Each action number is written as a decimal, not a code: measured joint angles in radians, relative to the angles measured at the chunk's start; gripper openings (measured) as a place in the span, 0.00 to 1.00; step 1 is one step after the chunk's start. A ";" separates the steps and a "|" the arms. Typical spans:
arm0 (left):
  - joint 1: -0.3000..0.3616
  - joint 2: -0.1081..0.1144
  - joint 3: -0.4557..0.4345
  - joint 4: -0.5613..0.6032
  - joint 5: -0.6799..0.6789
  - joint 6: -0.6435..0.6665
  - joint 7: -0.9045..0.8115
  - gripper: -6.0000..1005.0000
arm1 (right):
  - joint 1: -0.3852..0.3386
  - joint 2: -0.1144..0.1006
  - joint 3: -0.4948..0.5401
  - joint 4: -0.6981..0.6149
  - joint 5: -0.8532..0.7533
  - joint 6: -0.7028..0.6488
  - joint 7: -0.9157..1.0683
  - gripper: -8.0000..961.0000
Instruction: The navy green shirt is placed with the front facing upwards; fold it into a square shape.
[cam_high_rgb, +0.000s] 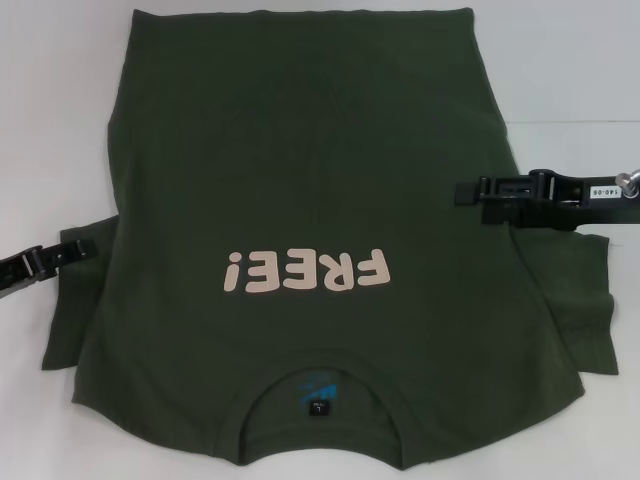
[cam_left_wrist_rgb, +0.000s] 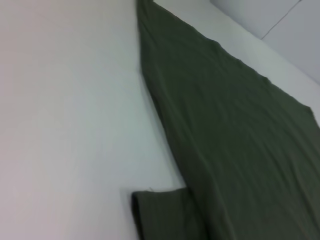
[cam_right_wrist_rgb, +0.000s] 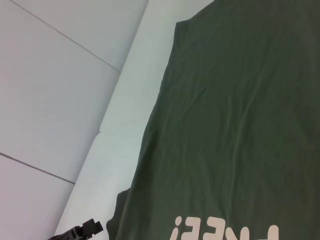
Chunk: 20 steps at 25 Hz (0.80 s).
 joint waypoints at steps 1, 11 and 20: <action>0.000 -0.003 0.002 -0.003 0.000 -0.015 0.004 0.86 | 0.000 0.000 0.001 0.000 0.000 0.000 0.000 0.84; -0.006 -0.002 0.005 -0.035 -0.001 -0.065 0.018 0.86 | -0.005 -0.001 0.012 0.000 0.000 0.000 0.002 0.84; -0.022 0.002 0.012 -0.063 0.000 -0.092 0.017 0.86 | -0.011 -0.003 0.018 0.002 0.000 0.001 0.002 0.84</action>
